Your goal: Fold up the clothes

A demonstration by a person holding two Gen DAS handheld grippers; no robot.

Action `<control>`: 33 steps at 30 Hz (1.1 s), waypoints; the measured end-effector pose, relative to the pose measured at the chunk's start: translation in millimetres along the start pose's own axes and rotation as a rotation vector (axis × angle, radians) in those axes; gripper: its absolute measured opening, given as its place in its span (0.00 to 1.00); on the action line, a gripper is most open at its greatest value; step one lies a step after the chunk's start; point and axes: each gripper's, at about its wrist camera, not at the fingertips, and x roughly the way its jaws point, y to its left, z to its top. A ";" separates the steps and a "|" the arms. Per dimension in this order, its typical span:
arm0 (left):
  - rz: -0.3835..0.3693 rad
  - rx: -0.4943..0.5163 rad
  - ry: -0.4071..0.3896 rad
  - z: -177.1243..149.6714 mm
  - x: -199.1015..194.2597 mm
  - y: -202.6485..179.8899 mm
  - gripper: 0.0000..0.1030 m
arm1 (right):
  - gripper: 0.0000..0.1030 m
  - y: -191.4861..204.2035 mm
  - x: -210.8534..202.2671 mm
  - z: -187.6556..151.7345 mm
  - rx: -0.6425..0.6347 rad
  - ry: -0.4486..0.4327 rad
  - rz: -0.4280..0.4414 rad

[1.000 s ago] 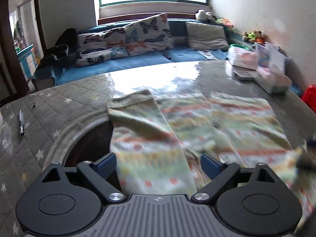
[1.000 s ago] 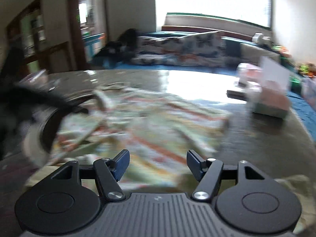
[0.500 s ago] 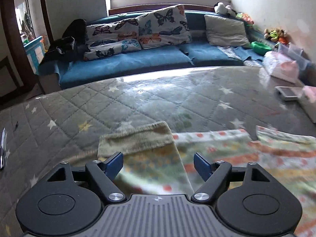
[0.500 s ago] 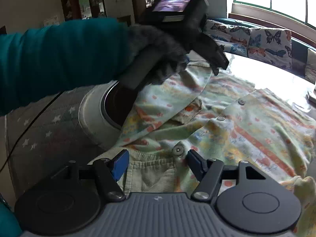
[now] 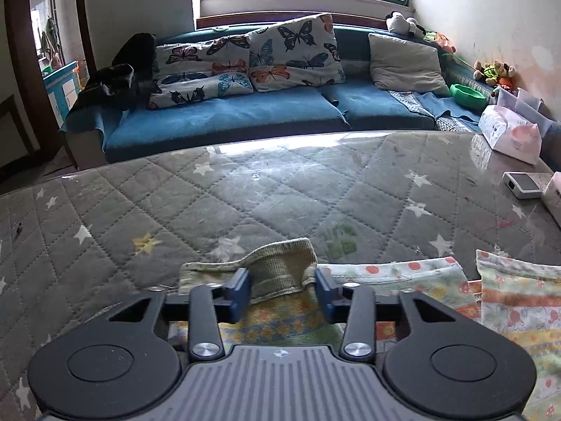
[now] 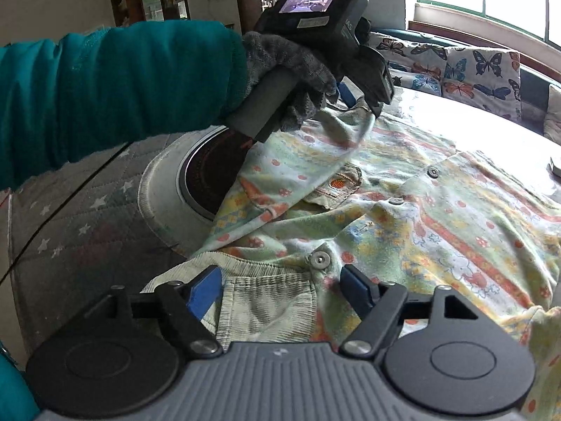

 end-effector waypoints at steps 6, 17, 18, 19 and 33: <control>-0.013 -0.058 -0.010 4.4 -13.4 14.1 0.17 | 0.77 3.5 1.4 -0.1 -0.017 0.007 -0.014; 0.040 -0.135 -0.106 -4.5 -73.4 64.8 0.11 | 0.79 8.8 1.4 -2.5 -0.046 0.011 -0.058; 0.047 -0.148 -0.116 -7.4 -81.2 72.6 0.11 | 0.79 8.8 0.7 -2.8 -0.045 0.011 -0.062; 0.055 -0.161 -0.126 -11.3 -89.5 80.9 0.11 | 0.79 8.6 -0.1 -2.6 -0.043 0.012 -0.064; 0.152 -0.337 -0.226 -93.2 -180.2 184.8 0.11 | 0.70 53.0 -6.2 19.1 -0.121 -0.023 -0.027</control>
